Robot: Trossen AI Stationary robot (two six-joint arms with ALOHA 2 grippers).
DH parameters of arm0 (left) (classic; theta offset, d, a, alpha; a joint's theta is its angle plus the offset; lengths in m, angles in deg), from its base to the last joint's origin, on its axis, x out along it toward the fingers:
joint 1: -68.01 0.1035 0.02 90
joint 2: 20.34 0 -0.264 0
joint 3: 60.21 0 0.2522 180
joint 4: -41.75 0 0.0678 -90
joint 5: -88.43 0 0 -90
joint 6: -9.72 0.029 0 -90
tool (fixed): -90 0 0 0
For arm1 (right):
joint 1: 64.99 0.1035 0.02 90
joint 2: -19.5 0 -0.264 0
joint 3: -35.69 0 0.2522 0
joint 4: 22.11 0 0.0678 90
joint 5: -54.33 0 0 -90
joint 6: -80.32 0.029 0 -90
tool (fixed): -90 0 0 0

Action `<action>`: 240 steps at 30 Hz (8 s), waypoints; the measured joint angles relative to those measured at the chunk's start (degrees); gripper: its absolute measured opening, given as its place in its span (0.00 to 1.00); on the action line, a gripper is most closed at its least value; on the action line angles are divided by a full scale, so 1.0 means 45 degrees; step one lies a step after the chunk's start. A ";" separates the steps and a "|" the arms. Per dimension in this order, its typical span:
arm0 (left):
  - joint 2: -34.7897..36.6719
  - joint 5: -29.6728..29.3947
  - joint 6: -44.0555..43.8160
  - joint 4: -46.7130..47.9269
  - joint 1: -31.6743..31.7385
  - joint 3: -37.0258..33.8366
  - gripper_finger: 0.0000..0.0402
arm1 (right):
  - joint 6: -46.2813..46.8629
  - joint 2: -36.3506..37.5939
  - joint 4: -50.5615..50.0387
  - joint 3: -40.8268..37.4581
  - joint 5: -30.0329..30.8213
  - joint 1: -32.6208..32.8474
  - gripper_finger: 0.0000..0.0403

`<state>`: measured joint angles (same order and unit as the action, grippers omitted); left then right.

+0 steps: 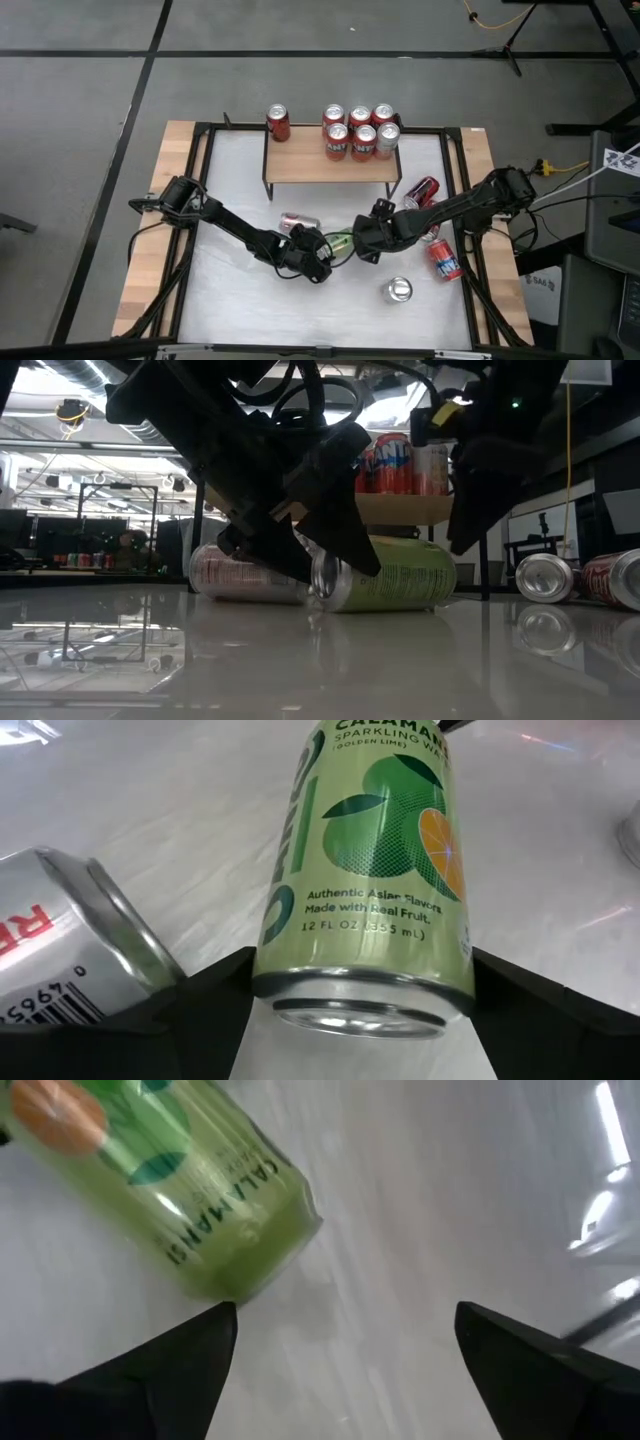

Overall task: Place canned beverage on shelf
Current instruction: Put the green soda can on the shelf

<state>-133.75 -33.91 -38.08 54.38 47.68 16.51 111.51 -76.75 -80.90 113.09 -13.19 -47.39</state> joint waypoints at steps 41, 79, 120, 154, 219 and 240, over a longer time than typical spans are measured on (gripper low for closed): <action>0.0000 0.0050 0.0111 -0.0377 -0.0004 0.0000 0.81 | -0.0475 -0.0578 0.1086 -0.0146 -0.0450 0.0001 0.90; -0.0088 0.0209 0.2062 -0.0486 0.0026 0.0025 0.71 | -0.1737 0.0350 -0.0726 0.1684 -0.2849 0.0016 0.90; 0.0000 -0.3679 1.5155 -1.5791 -0.0334 -0.0005 0.71 | 0.3136 0.5194 -0.3294 0.6547 -0.4012 -0.0276 0.90; 0.0000 -0.3240 1.6093 -1.6898 -0.0429 0.0000 0.71 | 0.4098 0.4585 -0.1848 0.6528 -0.3497 -0.0251 0.90; 0.0010 -0.3273 1.5957 -1.5526 -0.0358 0.0024 0.83 | 0.2918 0.3400 -0.3132 0.6528 -0.3560 -0.0589 0.72; 0.0019 -0.3322 1.5942 -1.1904 -0.0373 0.0019 0.83 | -0.3122 0.3405 -0.6648 0.6528 -0.4245 -0.4474 0.72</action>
<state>-133.66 -48.86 33.66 0.81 46.01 16.60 97.46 -61.43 -110.82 142.46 -32.29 -67.52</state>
